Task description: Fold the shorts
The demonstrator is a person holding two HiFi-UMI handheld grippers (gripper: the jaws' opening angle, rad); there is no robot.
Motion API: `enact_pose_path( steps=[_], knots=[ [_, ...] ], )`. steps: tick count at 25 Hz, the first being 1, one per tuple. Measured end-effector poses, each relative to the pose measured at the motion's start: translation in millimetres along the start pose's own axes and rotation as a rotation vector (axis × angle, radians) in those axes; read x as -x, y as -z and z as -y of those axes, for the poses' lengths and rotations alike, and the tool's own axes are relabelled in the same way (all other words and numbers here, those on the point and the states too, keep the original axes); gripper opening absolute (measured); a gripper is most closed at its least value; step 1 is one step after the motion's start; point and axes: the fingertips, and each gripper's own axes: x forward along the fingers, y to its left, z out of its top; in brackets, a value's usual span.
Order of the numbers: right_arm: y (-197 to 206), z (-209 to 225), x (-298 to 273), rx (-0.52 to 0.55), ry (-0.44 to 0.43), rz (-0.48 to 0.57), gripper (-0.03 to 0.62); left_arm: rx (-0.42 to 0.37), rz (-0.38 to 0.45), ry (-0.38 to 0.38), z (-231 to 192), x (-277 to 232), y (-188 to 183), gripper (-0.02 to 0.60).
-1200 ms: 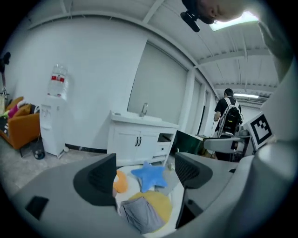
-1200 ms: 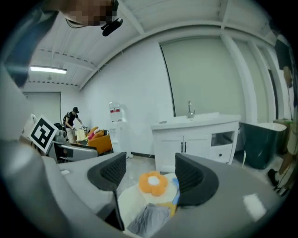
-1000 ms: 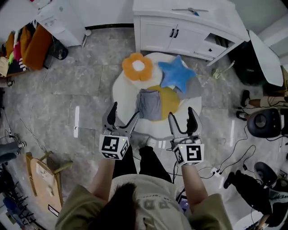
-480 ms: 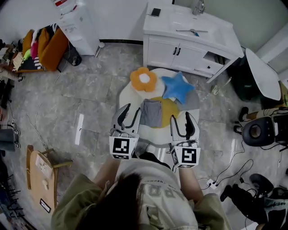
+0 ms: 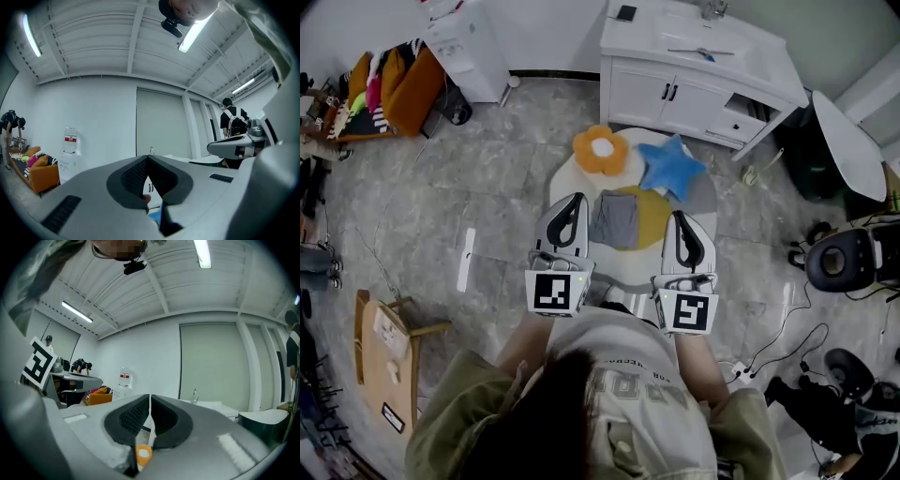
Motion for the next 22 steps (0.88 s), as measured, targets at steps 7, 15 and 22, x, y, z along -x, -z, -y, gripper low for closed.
enact_pose_path(
  steps=[7,15,22],
  knots=[
    [-16,-7,2,-0.006,0.030,0.053,0.002,-0.024,0.050,-0.007,1,6,-5,0.009],
    [-33,-7,-2,0.003,0.026,0.082,0.000,-0.016,0.079,0.001,3,4,-17,0.009],
    [-35,-10,2,0.009,0.022,0.109,0.002,-0.022,0.096,0.016,8,5,-22,0.009]
  ],
)
